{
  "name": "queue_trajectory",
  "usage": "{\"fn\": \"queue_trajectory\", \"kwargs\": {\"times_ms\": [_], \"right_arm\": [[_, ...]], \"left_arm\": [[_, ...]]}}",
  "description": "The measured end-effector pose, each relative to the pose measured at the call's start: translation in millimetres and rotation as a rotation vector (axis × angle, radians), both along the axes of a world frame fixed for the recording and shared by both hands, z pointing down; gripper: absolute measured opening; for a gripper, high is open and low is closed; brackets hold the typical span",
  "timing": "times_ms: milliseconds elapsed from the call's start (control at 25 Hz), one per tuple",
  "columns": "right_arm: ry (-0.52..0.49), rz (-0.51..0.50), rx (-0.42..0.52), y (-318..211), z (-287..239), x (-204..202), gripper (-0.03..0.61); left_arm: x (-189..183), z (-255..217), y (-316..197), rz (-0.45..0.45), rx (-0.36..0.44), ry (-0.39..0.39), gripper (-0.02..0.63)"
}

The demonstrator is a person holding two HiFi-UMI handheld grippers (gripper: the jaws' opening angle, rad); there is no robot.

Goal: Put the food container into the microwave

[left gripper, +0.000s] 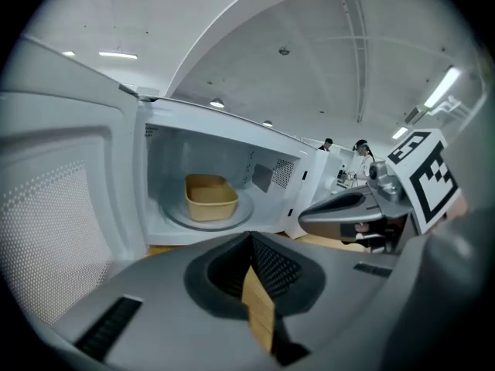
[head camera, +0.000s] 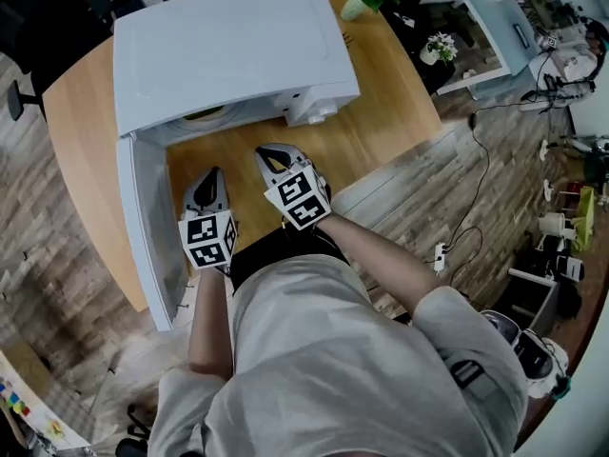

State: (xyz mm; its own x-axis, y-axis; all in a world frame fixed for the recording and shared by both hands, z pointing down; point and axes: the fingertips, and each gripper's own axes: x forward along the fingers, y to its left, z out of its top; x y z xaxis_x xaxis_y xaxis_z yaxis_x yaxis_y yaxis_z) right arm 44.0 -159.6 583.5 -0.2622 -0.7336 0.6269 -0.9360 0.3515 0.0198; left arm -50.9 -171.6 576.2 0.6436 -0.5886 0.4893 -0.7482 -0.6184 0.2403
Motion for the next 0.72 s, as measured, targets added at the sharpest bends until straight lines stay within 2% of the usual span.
{"fn": "queue_trajectory", "kwargs": {"times_ms": [360, 720], "right_arm": [[-0.032, -0.030, 0.066, 4, -27, 8, 0.003], [-0.102, -0.038, 0.204, -16, -89, 12, 0.003]], "left_arm": [[29, -28, -3, 0.031, 0.030, -0.008, 0.012], [23, -80, -22, -0.044, 0.124, 0.022, 0.012]]}}
